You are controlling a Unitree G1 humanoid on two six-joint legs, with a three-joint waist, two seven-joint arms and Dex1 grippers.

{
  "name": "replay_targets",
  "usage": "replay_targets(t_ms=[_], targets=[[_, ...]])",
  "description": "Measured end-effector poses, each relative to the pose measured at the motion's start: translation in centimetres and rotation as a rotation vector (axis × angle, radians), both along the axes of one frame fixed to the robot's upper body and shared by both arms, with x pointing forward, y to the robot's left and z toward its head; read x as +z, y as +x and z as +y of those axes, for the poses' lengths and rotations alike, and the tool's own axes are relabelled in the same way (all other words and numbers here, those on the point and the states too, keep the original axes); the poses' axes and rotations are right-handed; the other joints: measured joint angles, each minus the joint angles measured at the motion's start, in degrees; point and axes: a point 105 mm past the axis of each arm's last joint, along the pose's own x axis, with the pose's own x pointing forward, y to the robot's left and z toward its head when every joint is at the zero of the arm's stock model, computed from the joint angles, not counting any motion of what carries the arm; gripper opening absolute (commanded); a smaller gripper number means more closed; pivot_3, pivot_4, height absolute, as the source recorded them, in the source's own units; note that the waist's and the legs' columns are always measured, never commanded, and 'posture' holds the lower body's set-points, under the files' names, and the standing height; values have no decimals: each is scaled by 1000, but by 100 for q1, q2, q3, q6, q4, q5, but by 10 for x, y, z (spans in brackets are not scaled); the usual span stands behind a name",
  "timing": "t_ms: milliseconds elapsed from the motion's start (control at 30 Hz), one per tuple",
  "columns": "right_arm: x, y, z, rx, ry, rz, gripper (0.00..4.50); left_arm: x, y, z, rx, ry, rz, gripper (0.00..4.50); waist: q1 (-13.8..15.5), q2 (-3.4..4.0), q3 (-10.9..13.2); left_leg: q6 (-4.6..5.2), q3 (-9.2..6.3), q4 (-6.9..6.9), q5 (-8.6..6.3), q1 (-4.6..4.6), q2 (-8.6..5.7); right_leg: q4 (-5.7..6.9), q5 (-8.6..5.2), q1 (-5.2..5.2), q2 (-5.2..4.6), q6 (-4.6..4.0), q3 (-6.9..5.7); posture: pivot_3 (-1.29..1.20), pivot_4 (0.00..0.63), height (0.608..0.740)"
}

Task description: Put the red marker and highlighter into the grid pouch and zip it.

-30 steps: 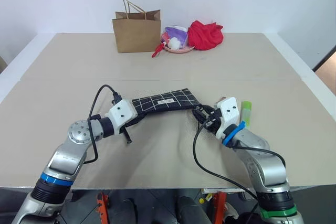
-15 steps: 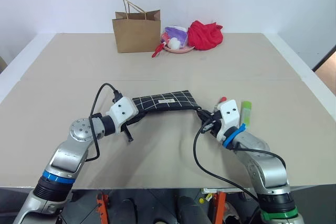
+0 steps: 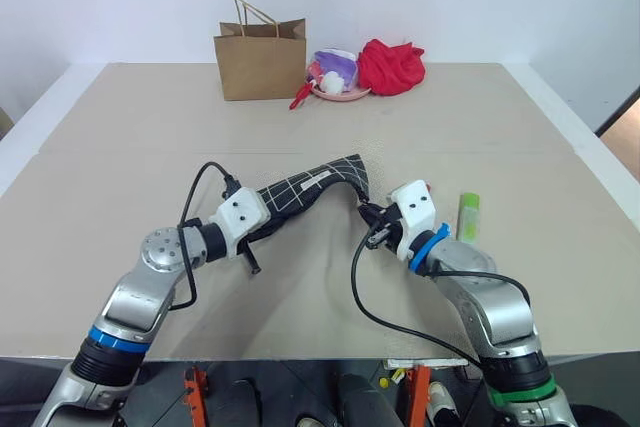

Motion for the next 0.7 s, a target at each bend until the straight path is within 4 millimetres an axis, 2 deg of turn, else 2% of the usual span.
replay_targets(t_ms=[133, 233, 533, 667, 700], targets=[[-1, 0, -6, -13, -8, 14, 1917, 0, 0, 0, 0, -1, 2, 0, 0, 0, 0, 0, 0, 0, 0, 1, 0, 0, 0, 0, 0, -1, 0, 0, 150, 740], [-6, -1, -16, -33, -68, 6, 1917, -1, 0, 0, 1, -1, 5, 0, 3, 0, 0, 0, 0, 0, 0, 0, 0, 0, 0, -1, 0, 0, 0, 0, 150, 740], [-14, -6, -24, -61, -50, 43, 1917, -2, 0, 1, 5, 0, 17, 0, 1, 0, 0, 0, -1, 2, 0, 2, 0, 0, 2, 0, 1, -1, 0, 0, 150, 740], [-13, -6, -24, -64, -31, 46, 174, -1, -1, 0, 2, -4, 18, 0, 0, 0, 0, 0, -1, 2, 0, 2, 0, 0, 2, 1, 1, 0, 0, 0, 150, 740], [-13, -6, -24, -63, -29, 50, 74, -1, -1, 0, 2, -4, 18, 0, 1, 0, 0, 0, -1, 2, 0, 2, 0, 0, 2, 1, 1, 0, 0, 0, 150, 740]])
